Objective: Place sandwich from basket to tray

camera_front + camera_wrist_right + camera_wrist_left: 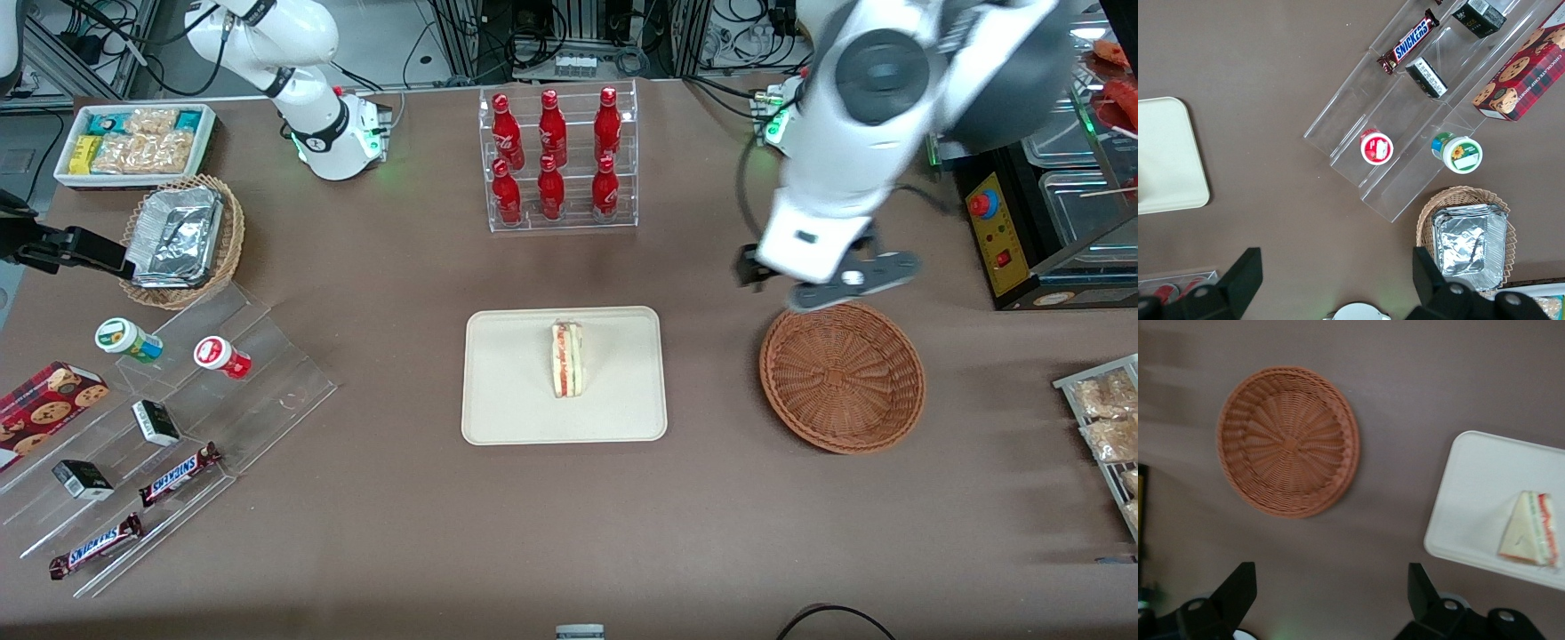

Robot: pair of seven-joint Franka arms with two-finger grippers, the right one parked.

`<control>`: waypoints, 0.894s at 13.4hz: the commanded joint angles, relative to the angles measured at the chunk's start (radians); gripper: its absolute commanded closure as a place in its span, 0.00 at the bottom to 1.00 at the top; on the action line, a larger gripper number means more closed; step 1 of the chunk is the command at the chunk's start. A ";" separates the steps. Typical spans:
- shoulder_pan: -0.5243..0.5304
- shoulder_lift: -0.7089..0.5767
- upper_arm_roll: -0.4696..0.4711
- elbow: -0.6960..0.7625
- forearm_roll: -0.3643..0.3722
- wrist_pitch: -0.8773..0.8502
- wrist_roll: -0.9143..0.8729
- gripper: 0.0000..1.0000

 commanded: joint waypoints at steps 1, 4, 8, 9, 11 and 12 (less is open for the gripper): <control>0.132 -0.111 -0.012 -0.101 -0.040 -0.024 0.237 0.00; 0.248 -0.137 -0.010 -0.094 -0.049 -0.084 0.461 0.00; 0.269 -0.148 0.034 -0.090 -0.098 -0.095 0.563 0.00; 0.270 -0.151 0.054 -0.088 -0.106 -0.099 0.598 0.00; 0.272 -0.159 0.069 -0.087 -0.108 -0.101 0.611 0.00; 0.272 -0.150 0.069 -0.076 -0.105 -0.101 0.611 0.00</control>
